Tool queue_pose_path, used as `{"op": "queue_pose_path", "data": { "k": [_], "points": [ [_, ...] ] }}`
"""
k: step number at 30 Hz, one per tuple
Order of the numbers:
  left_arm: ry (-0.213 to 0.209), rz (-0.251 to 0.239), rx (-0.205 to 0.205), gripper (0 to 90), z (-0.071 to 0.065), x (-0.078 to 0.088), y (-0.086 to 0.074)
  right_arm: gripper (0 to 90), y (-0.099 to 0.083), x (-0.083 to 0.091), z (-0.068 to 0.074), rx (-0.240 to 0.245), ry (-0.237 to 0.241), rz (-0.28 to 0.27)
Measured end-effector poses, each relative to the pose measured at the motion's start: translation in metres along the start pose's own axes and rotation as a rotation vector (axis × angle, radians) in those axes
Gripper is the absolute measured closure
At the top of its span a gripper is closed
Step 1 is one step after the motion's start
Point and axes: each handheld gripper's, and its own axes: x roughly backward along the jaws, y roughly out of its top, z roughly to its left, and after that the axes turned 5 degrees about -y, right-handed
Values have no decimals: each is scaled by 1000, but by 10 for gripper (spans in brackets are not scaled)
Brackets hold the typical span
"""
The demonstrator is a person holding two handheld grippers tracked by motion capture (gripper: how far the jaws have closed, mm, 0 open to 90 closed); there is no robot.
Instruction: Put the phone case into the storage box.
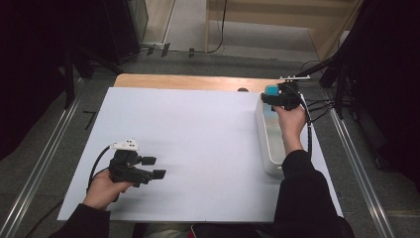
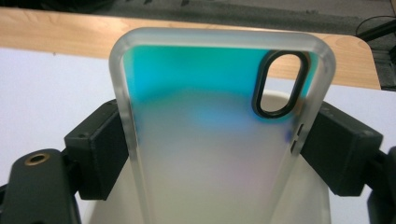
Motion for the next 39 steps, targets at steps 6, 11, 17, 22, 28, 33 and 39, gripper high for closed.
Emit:
{"op": "queue_pose_path", "data": {
  "k": [6, 11, 17, 22, 28, 33, 39],
  "points": [
    [3, 4, 0, 265, 0, 0, 0, 94, 1, 1, 1, 12, 3, -14],
    [2, 5, -1, 266, 0, 0, 0, 94, 2, 3, 0, 7, 1, -19],
    [2, 8, 0, 265, 0, 1, 0, 94, 3, 8, 0, 4, 19, -11],
    [2, 6, 4, 265, 1, 1, 0, 94, 4, 15, -1, -7, 62, -12],
    [-1, 0, 6, 265, 1, 0, 0, 95, 6, 26, 0, 12, 84, 7],
    [0, 1, 6, 265, 1, 0, 0, 95, 6, 36, 0, 27, 110, 7],
    [1, 0, 5, 265, 1, 0, 0, 97, 6, 48, 5, 62, 140, 10]
  ]
}}
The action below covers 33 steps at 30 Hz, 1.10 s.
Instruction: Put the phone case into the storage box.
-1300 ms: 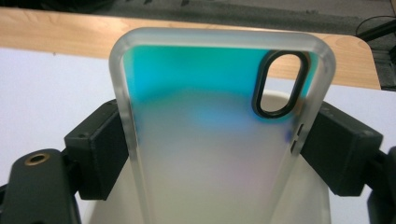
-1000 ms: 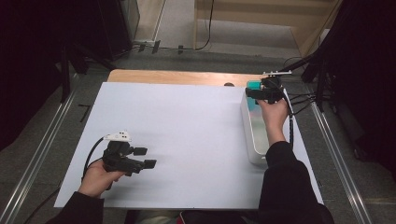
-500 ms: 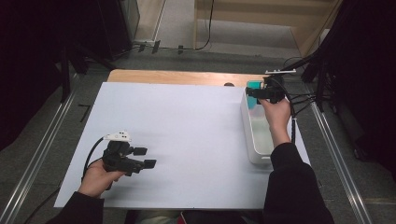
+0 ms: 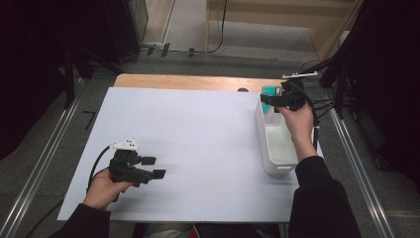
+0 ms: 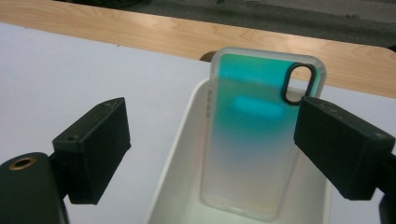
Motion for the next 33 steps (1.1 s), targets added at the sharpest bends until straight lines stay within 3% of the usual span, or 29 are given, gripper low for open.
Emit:
{"op": "queue_pose_path", "data": {
  "k": [4, 13, 23, 26, 31, 33],
  "points": [
    [-5, -3, 3, 265, 0, 0, 0, 97, -1, 5, 7, 38, -4, 12],
    [-5, -1, 2, 265, 1, 0, 0, 116, -3, 18, 20, 78, 49, 24],
    [-4, 0, 2, 265, 1, 1, 0, 118, -10, 31, 29, 129, 94, 4],
    [-3, -1, 3, 265, 1, 1, 0, 122, -13, 34, 32, 158, 85, 3],
    [8, 15, 3, 265, 1, 2, 0, 122, -20, 38, 37, 169, 120, -5],
    [5, -2, 6, 265, 1, 2, 0, 122, -23, 39, 38, 183, 132, -7]
  ]
}}
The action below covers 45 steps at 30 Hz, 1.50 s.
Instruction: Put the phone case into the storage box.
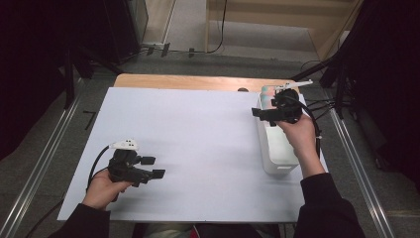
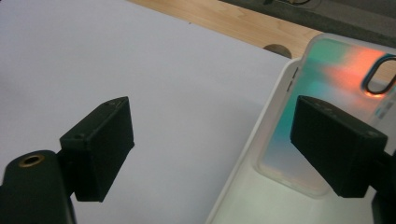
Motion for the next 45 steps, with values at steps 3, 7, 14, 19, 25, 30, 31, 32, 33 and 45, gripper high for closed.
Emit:
{"op": "queue_pose_path", "data": {
  "k": [3, 7, 14, 19, 25, 30, 31, 32, 33, 45],
  "points": [
    [1, 4, 1, 265, 0, 0, 0, 122, -4, 2, 4, 4, 19, -2],
    [-2, 1, 0, 265, 1, 1, 0, 123, -7, 3, 8, 11, 34, -4],
    [-4, 1, -2, 265, 1, 1, 0, 123, -13, 7, 15, 20, 71, -10],
    [-7, -5, -5, 265, 1, 1, 0, 144, -19, 10, 19, 57, 76, -22],
    [-4, -5, -7, 265, 1, 2, 0, 145, -25, 14, 25, 64, 115, -28],
    [-3, -2, -8, 265, 0, 2, 0, 147, -30, 17, 31, 85, 154, -46],
    [-3, -3, -8, 265, 0, 2, 0, 161, -32, 17, 32, 83, 163, -43],
    [-3, -2, -8, 265, 0, 2, 0, 189, -33, 18, 33, 81, 166, -41],
    [-2, -2, -8, 265, 0, 2, 0, 195, -35, 18, 34, 83, 163, -38],
    [-2, -9, -9, 265, 1, 3, 0, 195, -50, 20, 46, 112, 208, -20]
  ]
}}
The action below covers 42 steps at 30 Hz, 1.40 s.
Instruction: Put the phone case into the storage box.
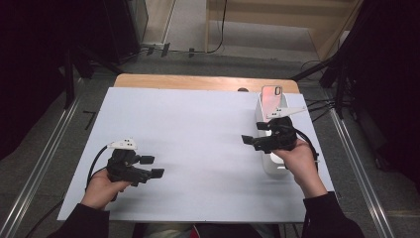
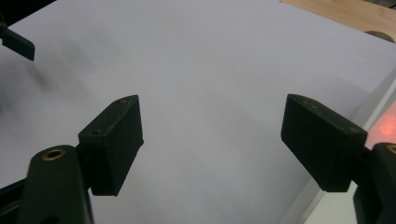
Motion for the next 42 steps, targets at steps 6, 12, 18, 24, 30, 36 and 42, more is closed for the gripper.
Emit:
{"op": "queue_pose_path", "data": {
  "k": [6, 12, 18, 24, 30, 36, 42],
  "points": [
    [-1, 2, 1, 265, 0, 0, 0, 195, -9, -1, 7, 6, 31, 7],
    [0, 0, 2, 265, 0, 0, 0, 195, -16, -1, 11, 7, 79, -6],
    [0, 0, 0, 265, -1, 0, 0, 195, -26, -2, 16, 15, 108, -6],
    [0, -1, 0, 265, -1, 0, 0, 196, -36, -2, 18, 28, 116, 9],
    [1, -2, 1, 265, -1, 0, 0, 195, -46, 1, 24, 47, 145, 14],
    [2, -3, -2, 265, -1, 0, 0, 195, -59, 3, 26, 90, 154, 11],
    [2, 0, 0, 265, -1, 1, 0, 195, -65, 10, 27, 94, 149, -19]
  ]
}}
